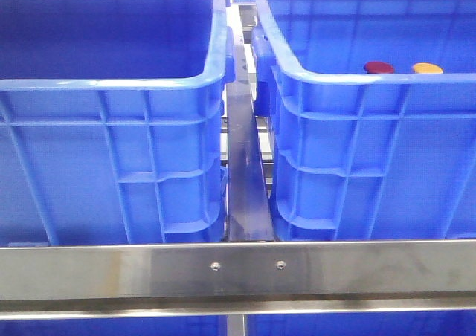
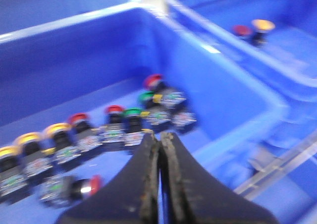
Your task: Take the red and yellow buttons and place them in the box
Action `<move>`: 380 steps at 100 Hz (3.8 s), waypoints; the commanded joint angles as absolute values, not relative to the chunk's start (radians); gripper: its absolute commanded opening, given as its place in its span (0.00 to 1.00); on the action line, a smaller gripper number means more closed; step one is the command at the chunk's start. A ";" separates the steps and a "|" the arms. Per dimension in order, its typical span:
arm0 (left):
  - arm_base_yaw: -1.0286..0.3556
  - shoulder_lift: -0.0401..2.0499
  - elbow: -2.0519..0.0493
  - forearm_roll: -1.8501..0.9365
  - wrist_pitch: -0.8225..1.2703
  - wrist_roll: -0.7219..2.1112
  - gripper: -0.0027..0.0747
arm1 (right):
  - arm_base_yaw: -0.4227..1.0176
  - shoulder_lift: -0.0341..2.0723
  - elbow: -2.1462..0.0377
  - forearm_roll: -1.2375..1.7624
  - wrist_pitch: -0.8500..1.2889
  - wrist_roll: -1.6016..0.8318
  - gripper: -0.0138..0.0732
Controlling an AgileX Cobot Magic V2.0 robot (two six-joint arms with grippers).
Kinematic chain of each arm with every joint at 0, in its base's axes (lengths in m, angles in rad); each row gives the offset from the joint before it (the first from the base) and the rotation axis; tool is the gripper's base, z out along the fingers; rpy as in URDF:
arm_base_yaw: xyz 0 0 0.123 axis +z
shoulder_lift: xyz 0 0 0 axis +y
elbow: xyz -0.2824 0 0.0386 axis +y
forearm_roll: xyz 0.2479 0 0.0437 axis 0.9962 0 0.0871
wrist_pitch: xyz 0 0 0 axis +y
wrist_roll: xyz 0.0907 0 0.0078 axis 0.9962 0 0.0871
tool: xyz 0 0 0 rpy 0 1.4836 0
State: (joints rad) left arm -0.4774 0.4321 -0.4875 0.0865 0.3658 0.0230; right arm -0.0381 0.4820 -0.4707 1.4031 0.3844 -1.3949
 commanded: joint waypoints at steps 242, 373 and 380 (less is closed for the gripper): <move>0.056 -0.036 0.054 0.029 -0.076 0.011 0.01 | -0.046 0.484 -0.496 1.429 0.388 -1.404 0.08; 0.056 -0.036 0.054 0.029 -0.076 0.011 0.01 | -0.045 0.299 -0.212 0.058 -0.128 -0.091 0.08; 0.056 -0.036 0.054 0.029 -0.076 0.011 0.01 | -0.045 0.261 -0.168 0.058 -0.139 -0.087 0.08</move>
